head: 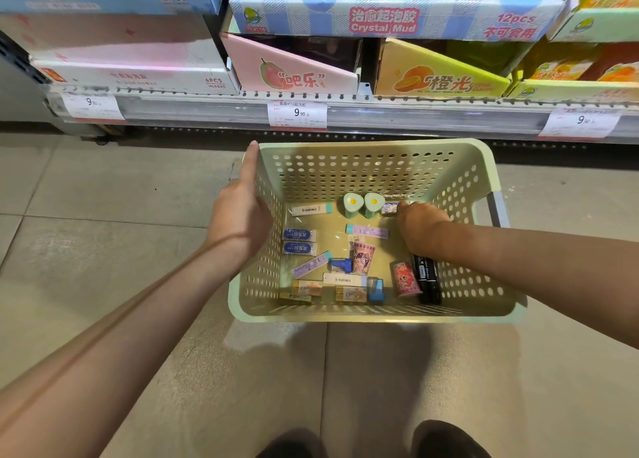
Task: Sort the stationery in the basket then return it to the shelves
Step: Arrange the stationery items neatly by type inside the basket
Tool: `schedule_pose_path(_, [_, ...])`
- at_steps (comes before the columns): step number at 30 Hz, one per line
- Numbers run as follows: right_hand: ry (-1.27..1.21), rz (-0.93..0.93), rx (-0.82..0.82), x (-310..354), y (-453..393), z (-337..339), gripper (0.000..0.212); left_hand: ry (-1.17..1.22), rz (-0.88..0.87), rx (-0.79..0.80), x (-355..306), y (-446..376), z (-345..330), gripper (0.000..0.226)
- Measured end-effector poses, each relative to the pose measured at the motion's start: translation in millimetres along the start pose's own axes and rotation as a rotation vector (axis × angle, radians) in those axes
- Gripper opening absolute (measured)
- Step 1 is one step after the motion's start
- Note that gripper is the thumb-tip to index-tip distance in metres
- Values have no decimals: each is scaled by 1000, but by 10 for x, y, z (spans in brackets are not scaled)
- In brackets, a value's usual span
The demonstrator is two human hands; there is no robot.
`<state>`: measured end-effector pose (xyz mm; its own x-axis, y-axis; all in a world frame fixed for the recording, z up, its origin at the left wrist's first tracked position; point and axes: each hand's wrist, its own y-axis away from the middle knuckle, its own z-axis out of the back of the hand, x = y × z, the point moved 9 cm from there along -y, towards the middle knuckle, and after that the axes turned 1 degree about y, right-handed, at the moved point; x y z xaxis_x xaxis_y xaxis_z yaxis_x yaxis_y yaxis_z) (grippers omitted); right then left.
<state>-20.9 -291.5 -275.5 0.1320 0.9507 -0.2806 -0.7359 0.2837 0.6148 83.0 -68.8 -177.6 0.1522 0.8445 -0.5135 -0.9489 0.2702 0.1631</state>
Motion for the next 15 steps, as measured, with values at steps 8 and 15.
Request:
schedule_pose_path(8, [96, 30, -9, 20, 11, 16, 36, -7, 8, 4, -10, 9, 8, 79])
schedule_pose_path(15, [159, 45, 9, 21, -2, 13, 36, -2, 7, 12, -12, 15, -4, 80])
